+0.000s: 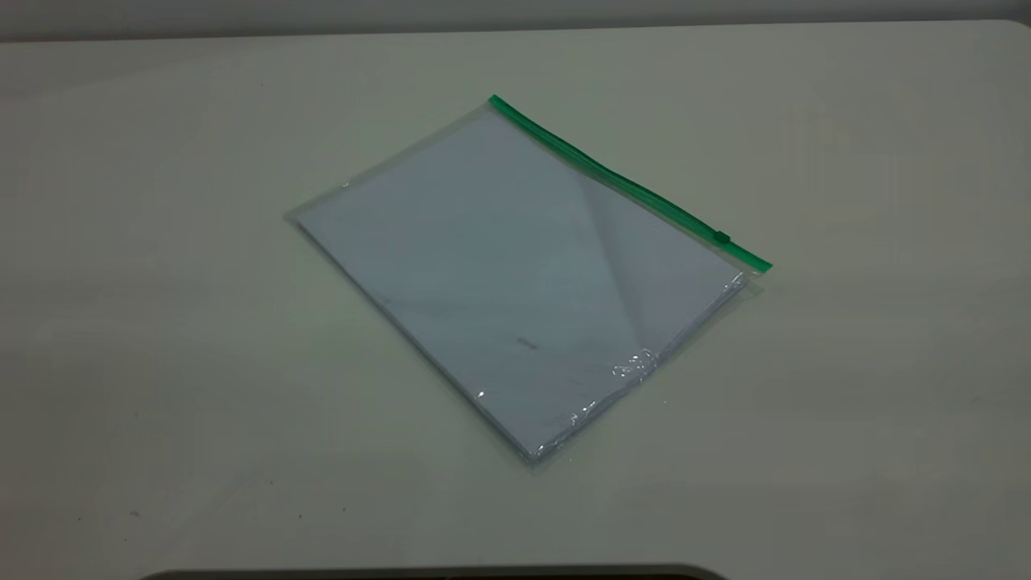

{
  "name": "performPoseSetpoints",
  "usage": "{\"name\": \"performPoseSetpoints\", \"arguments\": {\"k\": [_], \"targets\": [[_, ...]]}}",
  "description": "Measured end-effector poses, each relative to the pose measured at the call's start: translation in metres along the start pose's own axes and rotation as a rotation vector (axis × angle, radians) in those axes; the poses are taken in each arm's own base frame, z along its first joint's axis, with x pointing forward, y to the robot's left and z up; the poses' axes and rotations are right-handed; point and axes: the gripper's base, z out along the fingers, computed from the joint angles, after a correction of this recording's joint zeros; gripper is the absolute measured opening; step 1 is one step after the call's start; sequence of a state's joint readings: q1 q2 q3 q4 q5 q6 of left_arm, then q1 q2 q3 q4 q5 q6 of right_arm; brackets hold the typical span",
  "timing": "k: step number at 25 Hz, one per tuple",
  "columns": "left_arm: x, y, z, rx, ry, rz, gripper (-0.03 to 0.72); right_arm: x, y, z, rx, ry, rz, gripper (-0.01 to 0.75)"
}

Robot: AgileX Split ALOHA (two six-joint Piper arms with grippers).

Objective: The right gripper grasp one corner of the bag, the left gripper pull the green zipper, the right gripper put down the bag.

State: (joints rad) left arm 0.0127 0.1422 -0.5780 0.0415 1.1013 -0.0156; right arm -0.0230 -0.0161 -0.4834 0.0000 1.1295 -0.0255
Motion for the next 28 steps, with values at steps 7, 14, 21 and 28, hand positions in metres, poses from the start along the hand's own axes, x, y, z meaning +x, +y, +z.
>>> {"name": "performPoseSetpoints", "arguments": {"k": [7,14,21,28], "targets": [[-0.059,-0.002,0.032,0.007,0.126,0.013,0.577,-0.040,0.005,0.003,-0.065,0.067,0.036,0.591],[-0.108,-0.019,0.107,0.145,0.135,-0.028,0.577,-0.080,0.014,0.055,-0.178,0.153,0.099,0.591],[-0.138,-0.033,0.182,0.270,0.161,0.022,0.577,-0.094,0.018,0.116,-0.231,0.260,0.053,0.591],[-0.181,-0.045,0.247,0.363,0.168,0.136,0.577,-0.085,0.018,0.184,-0.242,0.410,-0.025,0.591]]}}
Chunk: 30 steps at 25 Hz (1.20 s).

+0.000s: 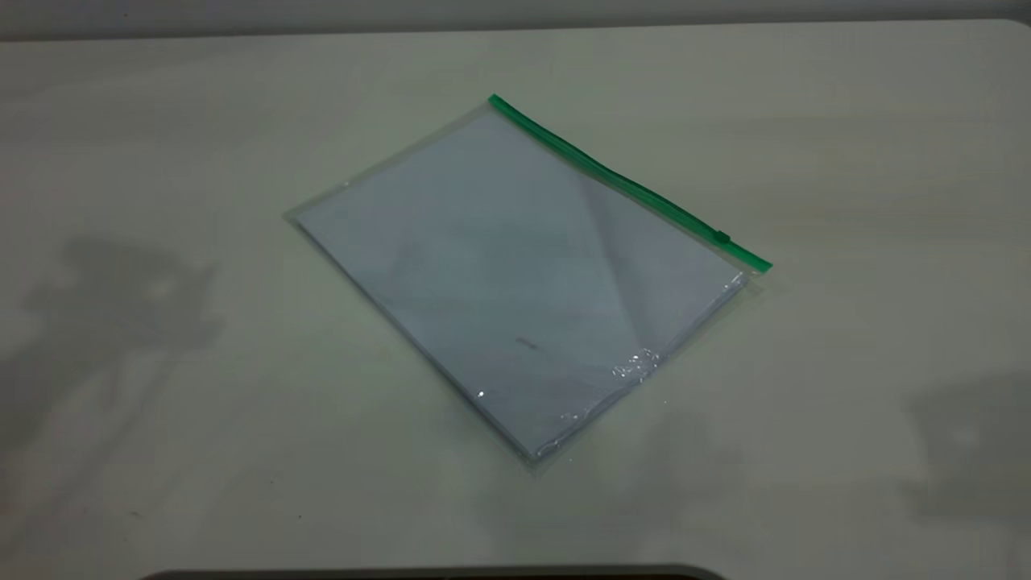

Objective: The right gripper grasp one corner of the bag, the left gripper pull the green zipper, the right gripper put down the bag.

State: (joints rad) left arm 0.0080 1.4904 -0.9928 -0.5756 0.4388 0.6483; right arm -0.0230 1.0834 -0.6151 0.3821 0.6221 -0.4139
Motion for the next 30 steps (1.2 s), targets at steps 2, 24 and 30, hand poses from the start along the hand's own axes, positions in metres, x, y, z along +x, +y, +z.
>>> {"name": "performPoseSetpoints", "arguments": {"k": [2,24,30], "targets": [[-0.012,0.001,0.014,0.014,0.006,0.068,0.577,-0.003,-0.004,0.019,-0.008,0.025,-0.007,0.591],[-0.035,-0.038,0.080,0.152,0.086,0.347,0.577,0.013,0.017,0.218,-0.274,0.272,-0.006,0.591],[-0.037,-0.037,0.081,0.138,0.069,0.346,0.577,0.022,0.014,0.258,-0.308,0.294,0.005,0.591]]}}
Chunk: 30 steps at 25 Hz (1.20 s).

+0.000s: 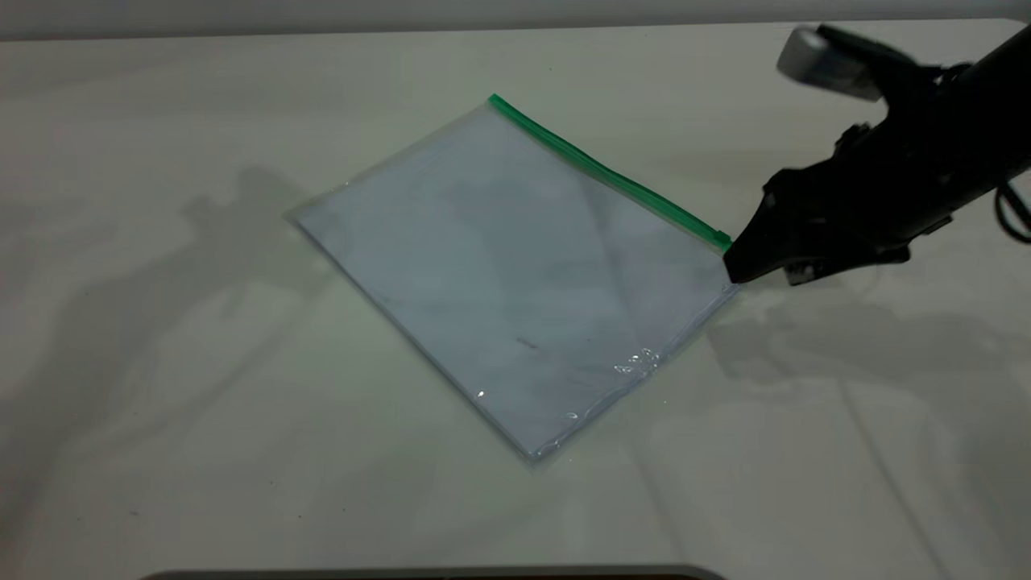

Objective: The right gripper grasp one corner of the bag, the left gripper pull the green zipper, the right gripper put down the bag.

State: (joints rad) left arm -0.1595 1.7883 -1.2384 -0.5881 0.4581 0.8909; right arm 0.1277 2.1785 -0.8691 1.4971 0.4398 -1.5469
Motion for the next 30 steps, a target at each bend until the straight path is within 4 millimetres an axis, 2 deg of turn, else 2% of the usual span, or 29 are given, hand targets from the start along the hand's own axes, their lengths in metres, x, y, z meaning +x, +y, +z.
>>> {"name": "performPoseSetpoints", "arguments": {"k": [3,10,30], "targets": [[0.000,0.000,0.000,-0.001,-0.001,0.000,0.577,-0.003,-0.011,0.008,-0.044,-0.005,0.035,0.591],[-0.001,0.001,0.000,-0.009,-0.008,0.000,0.577,-0.007,-0.046,0.005,-0.210,-0.073,0.159,0.591],[-0.001,0.002,0.000,-0.018,-0.016,-0.001,0.577,0.016,-0.060,0.045,-0.277,-0.126,0.211,0.591]]}}
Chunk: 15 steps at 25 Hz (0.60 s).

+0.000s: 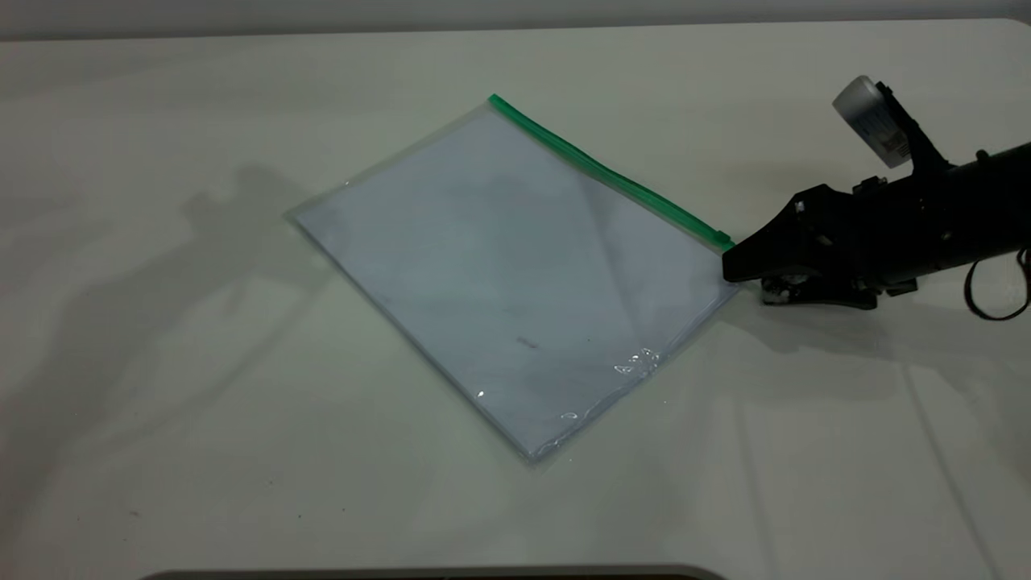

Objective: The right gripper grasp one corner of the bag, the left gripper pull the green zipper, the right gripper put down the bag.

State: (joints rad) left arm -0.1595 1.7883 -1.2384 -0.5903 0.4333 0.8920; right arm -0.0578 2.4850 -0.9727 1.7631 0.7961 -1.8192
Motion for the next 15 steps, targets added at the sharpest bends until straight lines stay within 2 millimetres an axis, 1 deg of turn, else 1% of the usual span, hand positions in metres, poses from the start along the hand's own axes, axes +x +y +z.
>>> {"name": "performPoseSetpoints", "arguments": {"k": [6,10,15], "targets": [[0.000,0.000,0.000,-0.003,-0.003,0.000,0.577,0.007,-0.001,0.007,-0.075,-0.016,0.009,0.591],[-0.001,0.001,0.000,-0.010,-0.009,-0.001,0.577,0.011,0.000,0.012,-0.092,-0.006,0.001,0.591],[-0.002,0.001,0.000,-0.009,-0.023,-0.020,0.577,0.007,0.009,0.025,-0.114,0.008,-0.049,0.591]]}}
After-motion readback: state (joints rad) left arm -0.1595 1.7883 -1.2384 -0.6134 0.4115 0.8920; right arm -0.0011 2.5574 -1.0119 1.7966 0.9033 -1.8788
